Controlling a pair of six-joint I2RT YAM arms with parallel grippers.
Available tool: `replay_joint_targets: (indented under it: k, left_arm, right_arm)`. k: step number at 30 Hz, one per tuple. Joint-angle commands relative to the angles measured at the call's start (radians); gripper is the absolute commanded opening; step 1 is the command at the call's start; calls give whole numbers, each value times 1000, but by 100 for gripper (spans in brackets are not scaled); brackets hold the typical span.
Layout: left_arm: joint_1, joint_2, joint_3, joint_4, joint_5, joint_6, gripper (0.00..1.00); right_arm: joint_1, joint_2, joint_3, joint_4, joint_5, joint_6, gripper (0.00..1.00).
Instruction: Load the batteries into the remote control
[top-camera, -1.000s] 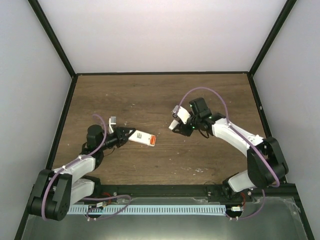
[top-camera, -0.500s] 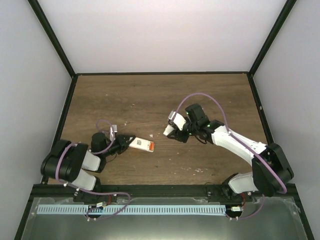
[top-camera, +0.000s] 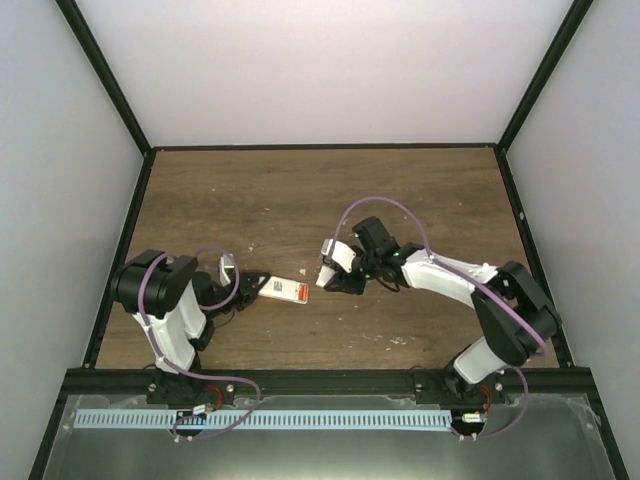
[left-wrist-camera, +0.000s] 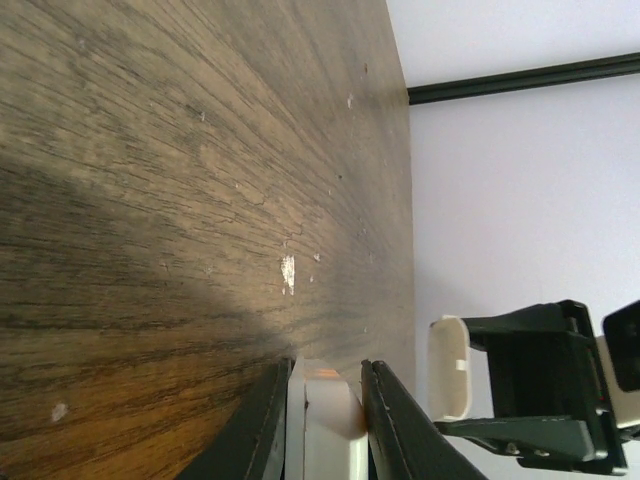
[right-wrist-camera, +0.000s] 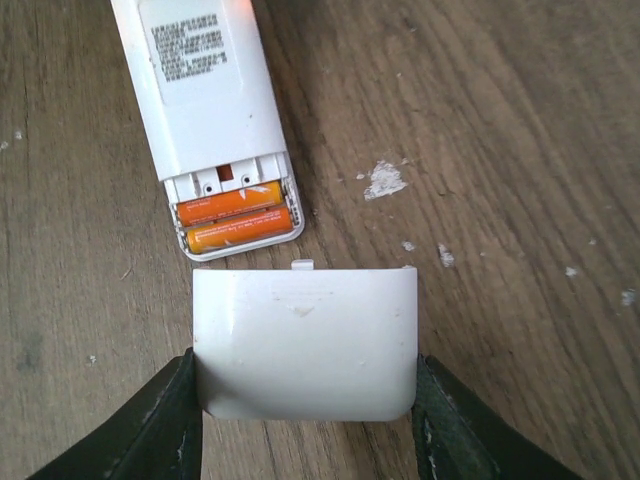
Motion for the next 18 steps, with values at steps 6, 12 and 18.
replay_joint_targets:
  k: [6,12,18]
  left_arm:
    - [11,61,1,106,41,54,0]
    - [12,99,-1,108,40,73,1]
    - [11,106,-1,107,27,76,4]
  right_arm:
    - [45,132,99,59,-53,-97,39]
    - [68,191,136,53,-72,-115,39]
    - [85,230,157,22,-101,-118,40]
